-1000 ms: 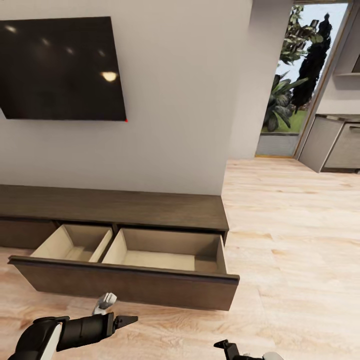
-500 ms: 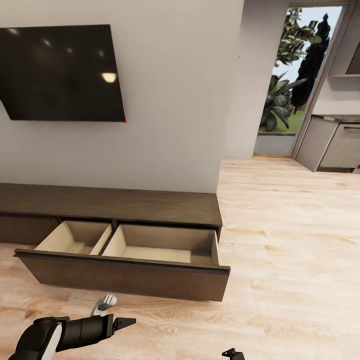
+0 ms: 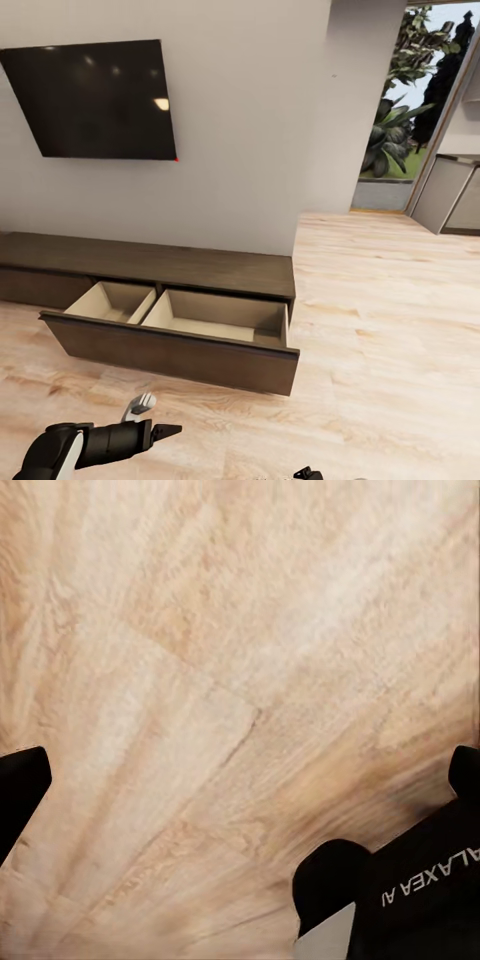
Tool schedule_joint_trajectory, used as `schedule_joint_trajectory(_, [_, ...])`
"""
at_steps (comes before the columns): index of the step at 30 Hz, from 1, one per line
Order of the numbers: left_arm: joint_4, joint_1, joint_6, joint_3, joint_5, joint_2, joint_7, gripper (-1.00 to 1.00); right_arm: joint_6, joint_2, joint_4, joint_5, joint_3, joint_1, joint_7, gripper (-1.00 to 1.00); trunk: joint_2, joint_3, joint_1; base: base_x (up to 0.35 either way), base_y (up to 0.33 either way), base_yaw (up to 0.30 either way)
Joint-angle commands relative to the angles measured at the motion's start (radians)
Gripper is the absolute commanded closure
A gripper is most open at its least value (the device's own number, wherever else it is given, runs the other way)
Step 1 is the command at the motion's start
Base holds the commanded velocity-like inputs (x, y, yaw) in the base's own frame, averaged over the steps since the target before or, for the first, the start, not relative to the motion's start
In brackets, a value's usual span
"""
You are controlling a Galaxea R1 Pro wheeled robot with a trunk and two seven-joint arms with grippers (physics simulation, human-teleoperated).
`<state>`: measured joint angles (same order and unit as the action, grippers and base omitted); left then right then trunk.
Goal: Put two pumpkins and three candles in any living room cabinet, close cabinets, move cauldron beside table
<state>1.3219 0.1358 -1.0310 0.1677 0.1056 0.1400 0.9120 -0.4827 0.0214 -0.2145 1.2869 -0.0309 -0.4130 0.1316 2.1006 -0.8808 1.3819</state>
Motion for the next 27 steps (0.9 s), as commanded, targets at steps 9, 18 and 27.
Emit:
schedule_joint_trajectory(9, [0.0,0.001,-0.006,0.001,0.005,0.0,-0.001,-1.0,-0.001,-0.001,-0.002,0.008,-0.003,0.0,0.009,-1.0,0.0,-0.001,0.0,-0.097,-0.154,0.28])
schedule_joint_trajectory(18, [0.001,0.001,-0.006,0.003,0.008,0.001,0.001,-1.0,0.016,-0.007,-0.003,0.008,-0.003,0.0,0.009,-1.0,0.0,-0.001,0.0,-0.002,-0.003,0.28])
schedule_joint_trajectory(27, [0.003,0.001,-0.006,0.003,0.007,0.003,0.001,-1.0,0.016,-0.012,-0.003,0.008,-0.002,0.0,0.009,-1.0,0.0,-0.001,0.0,0.0,0.0,0.28])
